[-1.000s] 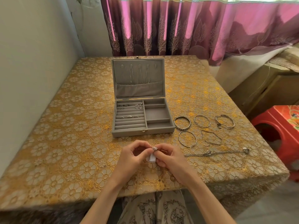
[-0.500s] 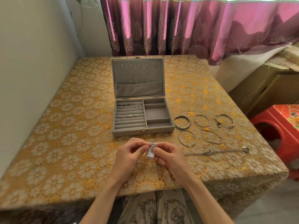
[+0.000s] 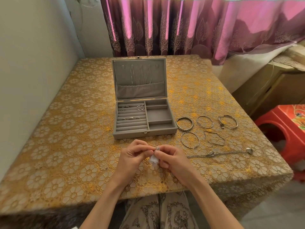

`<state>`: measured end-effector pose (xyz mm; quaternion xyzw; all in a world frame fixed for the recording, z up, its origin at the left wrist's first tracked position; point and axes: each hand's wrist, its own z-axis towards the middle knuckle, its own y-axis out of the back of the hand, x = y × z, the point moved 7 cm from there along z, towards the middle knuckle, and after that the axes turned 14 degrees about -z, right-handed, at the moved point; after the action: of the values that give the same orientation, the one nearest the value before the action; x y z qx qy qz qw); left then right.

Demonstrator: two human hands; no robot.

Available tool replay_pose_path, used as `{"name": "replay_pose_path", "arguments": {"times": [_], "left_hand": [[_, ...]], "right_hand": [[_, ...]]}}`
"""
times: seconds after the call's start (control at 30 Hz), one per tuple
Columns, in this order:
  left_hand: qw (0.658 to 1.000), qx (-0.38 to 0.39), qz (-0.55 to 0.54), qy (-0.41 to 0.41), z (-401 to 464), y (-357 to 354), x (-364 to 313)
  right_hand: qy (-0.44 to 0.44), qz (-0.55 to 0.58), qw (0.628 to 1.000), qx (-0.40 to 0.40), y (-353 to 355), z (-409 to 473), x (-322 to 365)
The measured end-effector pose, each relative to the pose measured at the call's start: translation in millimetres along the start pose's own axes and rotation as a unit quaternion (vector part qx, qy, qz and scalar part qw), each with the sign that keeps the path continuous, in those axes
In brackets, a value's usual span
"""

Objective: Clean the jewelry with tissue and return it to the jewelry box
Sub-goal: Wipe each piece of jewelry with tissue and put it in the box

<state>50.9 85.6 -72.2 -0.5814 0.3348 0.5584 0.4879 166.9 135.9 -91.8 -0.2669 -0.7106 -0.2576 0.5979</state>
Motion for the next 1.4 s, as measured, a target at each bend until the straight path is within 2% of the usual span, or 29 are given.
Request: {"name": "replay_pose_path", "arguments": {"times": [0.17,0.53,0.73,0.93,1.07,1.17,1.3,1.4], "left_hand": [[1.000,0.013,0.013,-0.007,0,-3,0],[0.989,0.038,0.139,-0.024,0,-5,3],[0.991,0.045,0.128,-0.005,-1,-6,5],[0.995,-0.023,0.095,-0.010,0,4,-2],[0.987,-0.058,0.136,-0.056,8,12,-23],[0.970,-0.083,0.206,-0.103,32,31,-43],[0.908,-0.095,0.383,-0.144,85,60,-53],[0.870,-0.077,0.460,-0.159,118,73,-47]], "right_hand": [[-0.005,0.043,0.999,-0.023,4,0,-3],[-0.006,0.021,0.999,-0.044,4,-2,-2],[-0.013,0.022,0.998,-0.049,4,-2,-1],[-0.046,0.096,0.992,-0.075,8,3,-8],[-0.046,0.096,0.992,-0.061,11,6,-3],[-0.024,0.070,0.995,-0.066,20,17,10],[0.011,-0.004,0.994,-0.112,38,42,33],[0.032,-0.045,0.987,-0.151,49,60,46]]}}
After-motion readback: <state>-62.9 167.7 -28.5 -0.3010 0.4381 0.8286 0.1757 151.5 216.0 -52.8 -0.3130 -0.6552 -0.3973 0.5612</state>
